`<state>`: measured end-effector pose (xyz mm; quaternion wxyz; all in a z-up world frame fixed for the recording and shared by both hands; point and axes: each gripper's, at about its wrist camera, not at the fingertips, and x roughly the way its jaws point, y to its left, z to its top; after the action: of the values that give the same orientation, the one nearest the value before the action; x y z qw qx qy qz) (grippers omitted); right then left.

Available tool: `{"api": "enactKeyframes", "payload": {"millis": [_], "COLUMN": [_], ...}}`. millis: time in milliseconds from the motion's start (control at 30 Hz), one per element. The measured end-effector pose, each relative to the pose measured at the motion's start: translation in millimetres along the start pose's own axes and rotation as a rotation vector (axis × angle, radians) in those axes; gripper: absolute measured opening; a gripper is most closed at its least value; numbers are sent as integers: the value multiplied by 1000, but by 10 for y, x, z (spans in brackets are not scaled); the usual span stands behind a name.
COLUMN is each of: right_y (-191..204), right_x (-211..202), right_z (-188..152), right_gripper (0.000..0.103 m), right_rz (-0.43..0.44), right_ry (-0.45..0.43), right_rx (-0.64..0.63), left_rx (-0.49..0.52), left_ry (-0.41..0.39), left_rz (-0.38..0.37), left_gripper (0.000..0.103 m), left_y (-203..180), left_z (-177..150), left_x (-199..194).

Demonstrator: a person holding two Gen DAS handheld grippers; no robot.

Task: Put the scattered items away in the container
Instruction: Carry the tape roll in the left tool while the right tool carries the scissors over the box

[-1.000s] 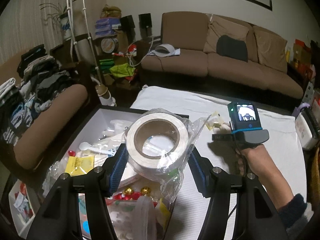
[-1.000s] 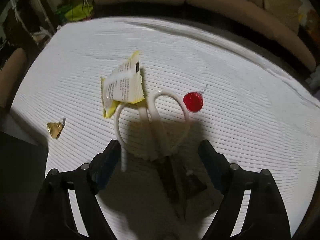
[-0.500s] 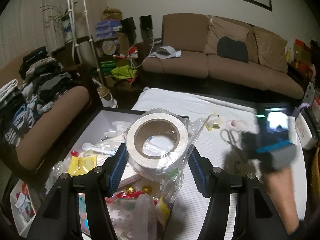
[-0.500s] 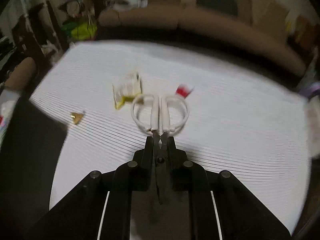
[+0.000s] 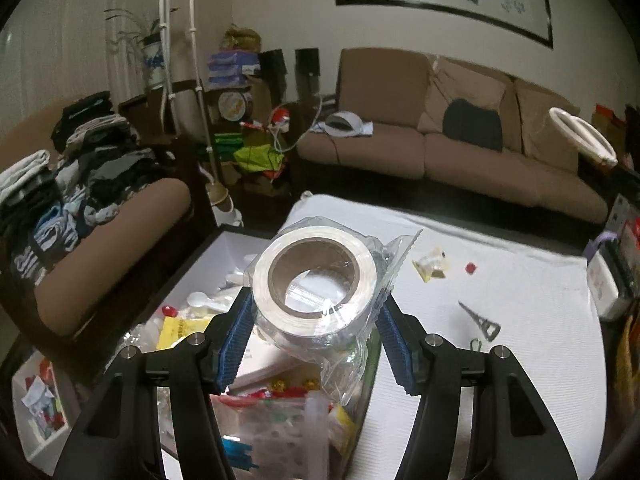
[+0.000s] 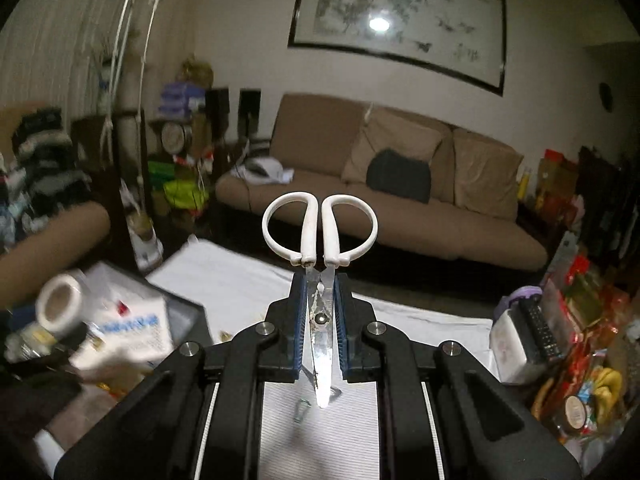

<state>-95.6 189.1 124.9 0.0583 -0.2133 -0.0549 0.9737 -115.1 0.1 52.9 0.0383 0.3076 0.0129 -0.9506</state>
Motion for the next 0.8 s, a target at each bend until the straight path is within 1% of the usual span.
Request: {"api": "enactKeyframes", "payload": {"millis": [67, 100, 167, 200, 300, 400, 533, 600, 700, 800], "right_y": [71, 135, 239, 303, 483, 611, 784, 850, 958, 1109], "right_x": [-115, -163, -255, -296, -349, -338, -159, -54, 108, 193], "right_z": [77, 105, 150, 155, 119, 14, -162, -235, -341, -387], "right_gripper": [13, 13, 13, 13, 13, 13, 13, 12, 12, 12], "right_rz": [27, 25, 44, 52, 72, 110, 154, 190, 229, 265], "right_ry": [-35, -38, -35, -33, -13, 3, 45, 68, 109, 122], "right_rx": [7, -5, -8, -8, -10, 37, 41, 69, 98, 103], "left_rx": [-69, -99, -147, -154, -165, -171, -153, -149, -160, -169], "left_ry": [5, -1, -31, -46, -76, -77, -77, -74, -71, -66], "left_rz": [-61, -82, -98, -98, -74, -59, -16, 7, 34, 63], "left_gripper": [62, 62, 62, 62, 62, 62, 62, 62, 62, 62], "left_y": [153, 217, 350, 385, 474, 570, 725, 811, 983, 1129], "left_z": [17, 28, 54, 59, 48, 35, 17, 18, 11, 13], "left_x": [-36, -56, -123, -149, -204, -202, -202, -190, -171, -150]}}
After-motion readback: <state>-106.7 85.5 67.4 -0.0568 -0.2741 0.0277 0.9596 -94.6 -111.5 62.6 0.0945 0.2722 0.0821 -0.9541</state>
